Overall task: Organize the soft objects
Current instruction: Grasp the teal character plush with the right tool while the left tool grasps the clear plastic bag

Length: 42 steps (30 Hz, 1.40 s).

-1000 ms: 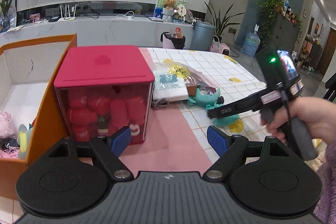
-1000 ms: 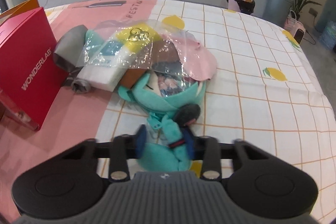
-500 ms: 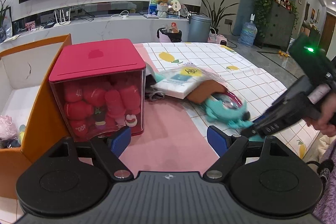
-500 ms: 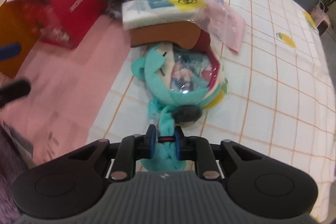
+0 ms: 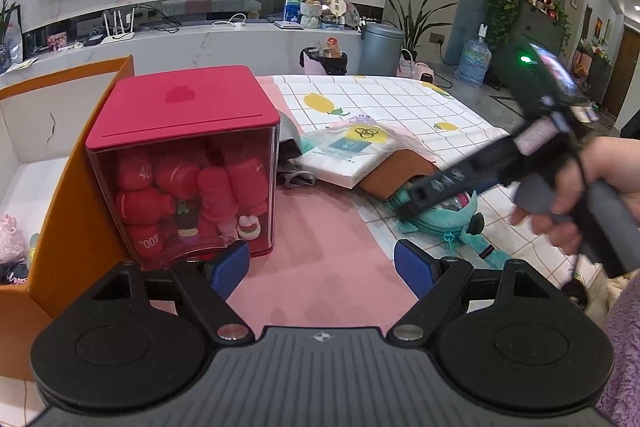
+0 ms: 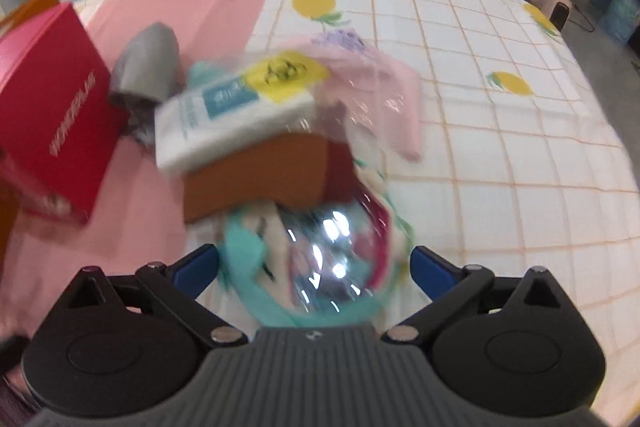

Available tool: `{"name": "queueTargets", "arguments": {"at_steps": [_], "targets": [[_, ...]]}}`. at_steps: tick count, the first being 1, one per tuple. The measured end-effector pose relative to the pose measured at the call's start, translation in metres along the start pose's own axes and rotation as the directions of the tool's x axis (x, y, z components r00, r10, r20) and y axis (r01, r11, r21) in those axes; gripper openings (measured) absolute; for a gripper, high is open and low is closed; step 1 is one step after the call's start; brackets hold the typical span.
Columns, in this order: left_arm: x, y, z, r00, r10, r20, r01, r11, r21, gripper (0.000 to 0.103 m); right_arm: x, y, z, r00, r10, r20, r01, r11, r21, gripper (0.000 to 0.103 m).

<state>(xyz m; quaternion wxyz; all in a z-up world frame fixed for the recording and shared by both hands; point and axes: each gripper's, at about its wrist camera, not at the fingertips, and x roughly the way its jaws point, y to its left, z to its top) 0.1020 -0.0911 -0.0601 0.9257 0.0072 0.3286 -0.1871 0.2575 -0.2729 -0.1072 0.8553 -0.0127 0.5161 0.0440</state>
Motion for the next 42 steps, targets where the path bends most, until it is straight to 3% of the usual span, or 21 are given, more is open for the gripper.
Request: {"name": "queueTargets", "arguments": {"at_steps": [2,10,19,27,30,35,42], "targets": [[0.000,0.001,-0.001,1.000,-0.007,0.002,0.007,1.000,0.004,0.096,0.004,0.005,0.001,0.999,-0.039,0.013,0.039,0.998,-0.051,0.097],[-0.001,-0.006,-0.002,1.000,-0.017,0.011,0.017,0.999,0.040,0.096,-0.003,-0.008,-0.005,0.999,0.002,-0.035,-0.005,0.994,-0.105,0.092],[0.013,-0.035,0.003,0.999,-0.019,0.035,0.013,0.984,0.175,0.096,-0.015,-0.019,-0.021,0.996,-0.050,-0.075,0.030,0.967,-0.254,0.092],[0.050,-0.058,0.014,0.996,-0.082,0.034,0.070,0.961,0.269,0.096,-0.009,-0.043,-0.022,0.994,-0.019,-0.110,-0.003,0.981,-0.194,0.093],[0.070,-0.061,0.023,0.995,-0.088,0.046,0.074,0.966,0.248,0.096,-0.006,-0.046,-0.021,0.993,-0.024,-0.117,0.002,0.983,-0.182,0.096],[0.096,-0.052,0.045,0.990,-0.119,0.077,0.114,0.991,0.073,0.096,-0.006,-0.049,-0.021,0.993,-0.016,-0.116,-0.006,0.982,-0.187,0.096],[0.145,-0.066,0.065,0.998,-0.055,0.028,0.052,0.994,0.094,0.096,-0.005,-0.049,-0.022,0.993,-0.001,-0.117,-0.020,0.984,-0.179,0.096]]}}
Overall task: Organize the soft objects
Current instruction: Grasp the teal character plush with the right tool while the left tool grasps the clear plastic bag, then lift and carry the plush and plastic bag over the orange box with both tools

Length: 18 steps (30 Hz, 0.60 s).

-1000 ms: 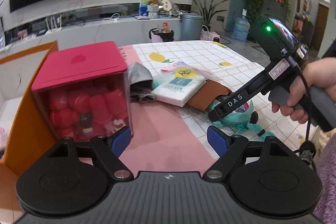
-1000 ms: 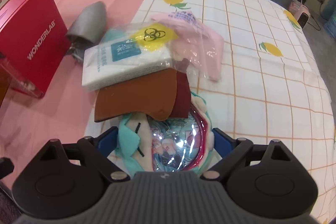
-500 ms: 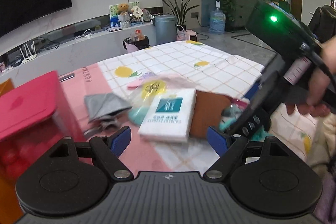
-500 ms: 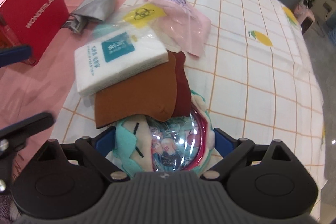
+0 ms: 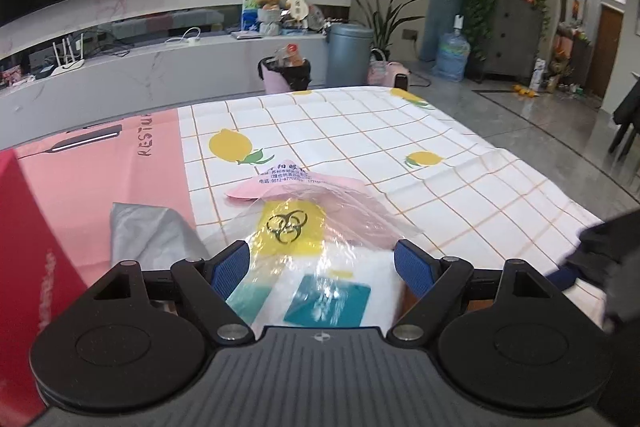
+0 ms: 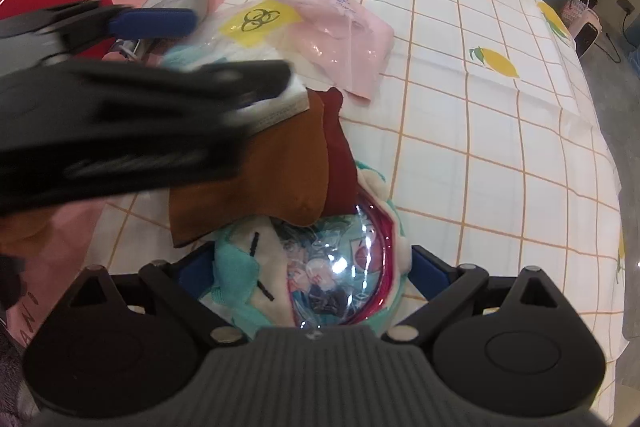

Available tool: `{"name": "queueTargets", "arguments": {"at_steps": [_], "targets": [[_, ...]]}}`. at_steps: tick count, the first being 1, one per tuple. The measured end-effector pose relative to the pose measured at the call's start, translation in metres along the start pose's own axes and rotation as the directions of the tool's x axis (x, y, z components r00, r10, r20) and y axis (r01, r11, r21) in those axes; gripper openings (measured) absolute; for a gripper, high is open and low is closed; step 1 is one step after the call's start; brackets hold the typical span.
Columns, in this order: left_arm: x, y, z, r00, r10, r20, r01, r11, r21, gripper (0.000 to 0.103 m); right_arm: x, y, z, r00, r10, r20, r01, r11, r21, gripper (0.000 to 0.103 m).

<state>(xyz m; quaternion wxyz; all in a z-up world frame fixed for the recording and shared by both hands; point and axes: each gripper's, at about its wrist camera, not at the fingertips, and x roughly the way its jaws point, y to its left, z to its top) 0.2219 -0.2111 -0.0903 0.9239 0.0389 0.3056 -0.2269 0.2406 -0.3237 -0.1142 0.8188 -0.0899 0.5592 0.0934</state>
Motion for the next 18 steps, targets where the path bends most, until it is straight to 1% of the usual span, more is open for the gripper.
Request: {"name": "queueTargets", "arguments": {"at_steps": [5,7,8,9,10,11,12,14,15,16,17,18], "targets": [[0.022,-0.007,0.001,0.998,0.045,-0.037,-0.045,0.999,0.003,0.096,0.001,0.000,0.000,1.000,0.010,0.003,-0.010,1.000,0.004,0.096],[0.031,-0.007,0.004,0.996,0.064,-0.063,-0.064,0.998,0.001,0.094,0.001,0.001,0.000,1.000,0.011,0.005,-0.011,1.000,0.002,0.096],[0.034,-0.005,0.004,0.995,0.068,-0.070,-0.069,0.998,-0.014,0.087,0.001,0.001,0.000,1.000,0.012,0.006,-0.012,1.000,0.001,0.096],[0.035,-0.002,0.005,0.995,0.061,-0.075,-0.064,0.997,-0.037,0.064,0.001,0.001,0.000,1.000,0.014,0.006,-0.014,1.000,0.003,0.096],[0.037,0.001,0.005,0.995,0.050,-0.085,-0.055,0.997,-0.061,0.048,0.002,0.000,0.000,1.000,0.016,0.006,-0.016,1.000,0.004,0.096],[0.039,0.004,0.006,0.995,0.036,-0.089,-0.044,0.995,-0.090,0.029,0.002,0.000,0.000,1.000,0.017,0.007,-0.017,1.000,0.005,0.096],[0.041,0.006,0.006,0.995,0.035,-0.092,-0.046,0.992,-0.114,0.022,0.002,0.000,0.000,1.000,0.018,0.008,-0.018,1.000,0.006,0.096],[0.043,0.009,0.008,0.994,0.058,-0.093,-0.070,0.988,-0.140,0.015,0.002,0.000,0.001,1.000,0.018,0.009,-0.018,1.000,0.006,0.096],[0.042,0.010,0.009,0.993,0.062,-0.096,-0.076,0.986,-0.149,0.007,0.002,0.000,0.001,1.000,0.018,0.010,-0.018,1.000,0.006,0.096],[0.042,0.013,0.010,0.993,0.059,-0.101,-0.075,0.984,-0.161,0.003,0.002,0.000,0.001,1.000,0.018,0.010,-0.018,1.000,0.006,0.096],[0.040,0.014,0.011,0.993,0.058,-0.105,-0.076,0.982,-0.173,0.000,0.001,0.000,0.000,1.000,0.020,0.011,-0.020,1.000,0.007,0.096],[0.038,0.016,0.013,0.992,0.069,-0.107,-0.088,0.979,-0.184,0.000,0.001,-0.001,-0.001,1.000,0.022,0.012,-0.022,1.000,0.009,0.096]]}}
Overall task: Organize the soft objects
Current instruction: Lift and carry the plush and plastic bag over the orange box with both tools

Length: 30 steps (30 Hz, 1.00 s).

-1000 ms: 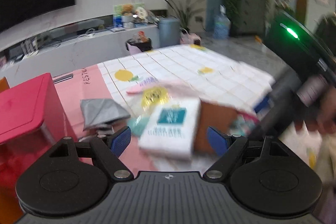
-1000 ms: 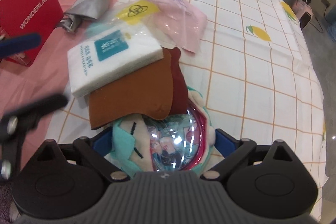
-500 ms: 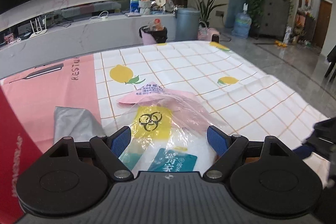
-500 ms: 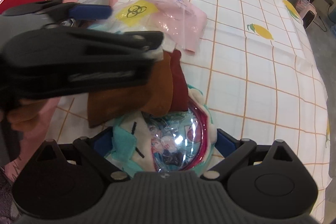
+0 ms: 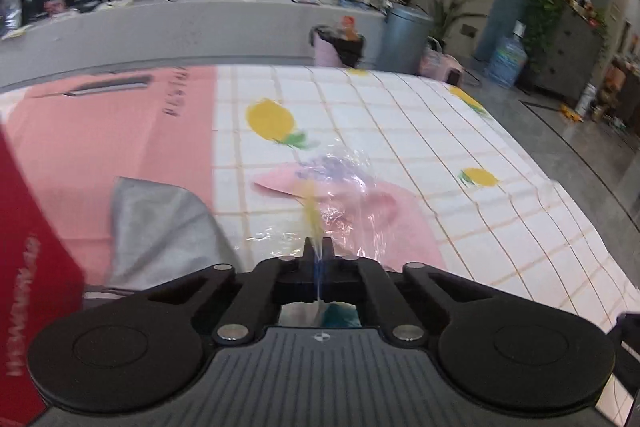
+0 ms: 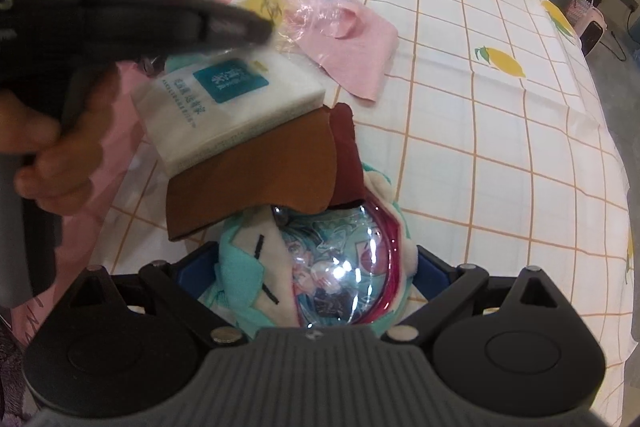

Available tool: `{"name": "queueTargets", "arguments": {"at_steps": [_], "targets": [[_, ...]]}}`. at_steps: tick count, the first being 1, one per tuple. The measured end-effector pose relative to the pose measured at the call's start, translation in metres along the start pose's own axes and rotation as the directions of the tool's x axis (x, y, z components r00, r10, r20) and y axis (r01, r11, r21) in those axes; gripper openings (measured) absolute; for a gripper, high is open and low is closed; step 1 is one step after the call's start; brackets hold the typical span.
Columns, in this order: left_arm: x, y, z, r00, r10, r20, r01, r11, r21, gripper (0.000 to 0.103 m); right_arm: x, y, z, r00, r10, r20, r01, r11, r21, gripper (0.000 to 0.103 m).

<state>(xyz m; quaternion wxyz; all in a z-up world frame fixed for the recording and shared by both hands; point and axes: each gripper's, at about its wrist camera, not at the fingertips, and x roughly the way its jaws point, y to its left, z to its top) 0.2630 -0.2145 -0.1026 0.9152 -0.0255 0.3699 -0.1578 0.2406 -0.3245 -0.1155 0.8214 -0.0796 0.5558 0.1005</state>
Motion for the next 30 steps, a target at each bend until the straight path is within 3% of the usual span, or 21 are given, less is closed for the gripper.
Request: {"name": "queueTargets", "arguments": {"at_steps": [2,7,13,23,27,30], "targets": [[-0.008,0.003,0.003,0.999,0.025,0.020,-0.024,1.000,-0.019,0.000,0.000,0.000,0.000,1.000,0.002,0.001,-0.002,1.000,0.002,0.096],[-0.044,0.012,0.013,0.997,-0.003,0.083,0.007,0.999,-0.046,0.000,0.000,0.002,-0.001,1.000,-0.003,0.004,0.003,1.000,-0.004,0.096],[-0.085,0.016,0.014,0.999,-0.019,0.038,0.019,1.000,-0.016,0.000,-0.003,0.005,-0.003,1.000,0.003,0.015,-0.003,0.999,-0.039,0.093],[-0.159,0.048,-0.059,0.997,-0.052,-0.054,0.055,0.997,0.059,0.000,-0.011,0.012,-0.013,0.999,-0.038,0.007,0.038,0.994,-0.102,0.095],[-0.183,0.064,-0.090,0.995,-0.064,0.075,0.060,0.997,0.054,0.000,-0.012,0.006,-0.017,1.000,-0.019,0.018,0.020,0.996,-0.081,0.090],[-0.185,0.067,-0.097,0.995,-0.061,0.076,0.057,0.997,0.047,0.000,-0.017,0.004,-0.017,0.998,-0.039,0.038,0.042,0.997,-0.066,0.087]]}}
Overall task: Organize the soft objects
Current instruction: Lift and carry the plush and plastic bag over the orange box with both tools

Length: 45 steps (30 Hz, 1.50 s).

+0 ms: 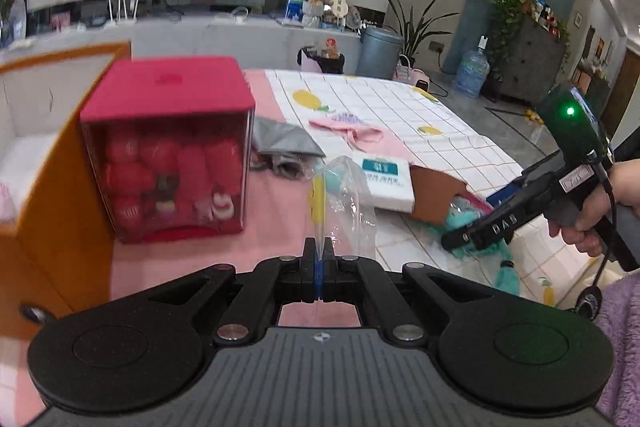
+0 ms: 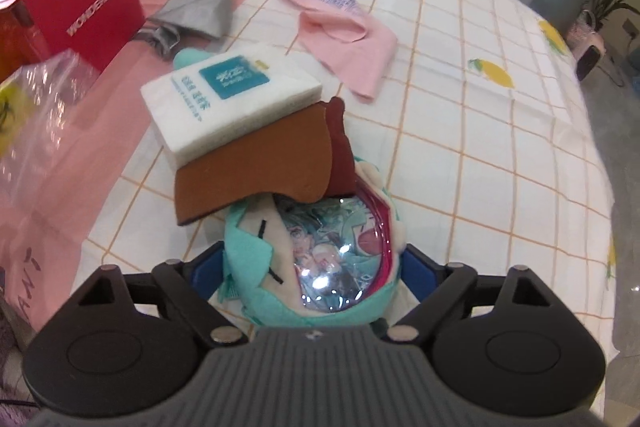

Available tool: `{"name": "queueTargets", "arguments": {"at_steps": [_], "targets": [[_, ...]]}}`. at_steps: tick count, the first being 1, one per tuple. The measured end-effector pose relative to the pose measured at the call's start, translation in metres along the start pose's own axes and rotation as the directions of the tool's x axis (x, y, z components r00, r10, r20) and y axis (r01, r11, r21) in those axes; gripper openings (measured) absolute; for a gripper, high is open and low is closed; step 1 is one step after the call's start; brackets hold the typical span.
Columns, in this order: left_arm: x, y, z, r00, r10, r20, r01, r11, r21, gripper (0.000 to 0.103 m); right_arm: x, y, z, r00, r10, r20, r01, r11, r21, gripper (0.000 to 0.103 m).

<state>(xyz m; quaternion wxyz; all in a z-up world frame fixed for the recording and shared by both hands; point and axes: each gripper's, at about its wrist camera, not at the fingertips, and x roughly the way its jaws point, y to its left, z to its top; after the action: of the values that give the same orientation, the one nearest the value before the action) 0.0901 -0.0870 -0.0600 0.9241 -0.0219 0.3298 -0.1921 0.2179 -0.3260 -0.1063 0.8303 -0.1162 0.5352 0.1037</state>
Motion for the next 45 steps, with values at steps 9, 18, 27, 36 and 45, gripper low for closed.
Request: {"name": "queueTargets", "arguments": {"at_steps": [9,18,27,36,45], "targets": [[-0.007,0.009,0.001,0.998,-0.065,0.017,0.065,0.997,-0.043,0.000,-0.045,0.016,0.005,0.979,-0.066,0.191,0.063,0.998,0.025,0.086],[-0.013,0.017,0.002,0.995,-0.098,0.019,0.099,0.993,-0.060,0.000,-0.064,0.011,0.017,0.946,-0.032,0.323,-0.029,0.983,0.182,0.086],[-0.012,0.017,0.003,0.996,-0.089,0.017,0.090,0.993,-0.070,0.000,-0.102,0.003,0.018,0.789,0.058,0.612,-0.248,0.941,0.231,0.086],[-0.030,0.025,0.014,0.993,-0.072,0.088,0.081,0.992,-0.092,0.000,-0.125,0.021,0.020,0.809,0.035,0.586,-0.200,0.955,0.219,0.086],[-0.044,0.028,0.032,0.986,-0.077,0.146,0.089,0.993,-0.077,0.000,-0.136,0.038,0.039,0.828,-0.033,0.559,-0.097,0.975,0.201,0.086]]}}
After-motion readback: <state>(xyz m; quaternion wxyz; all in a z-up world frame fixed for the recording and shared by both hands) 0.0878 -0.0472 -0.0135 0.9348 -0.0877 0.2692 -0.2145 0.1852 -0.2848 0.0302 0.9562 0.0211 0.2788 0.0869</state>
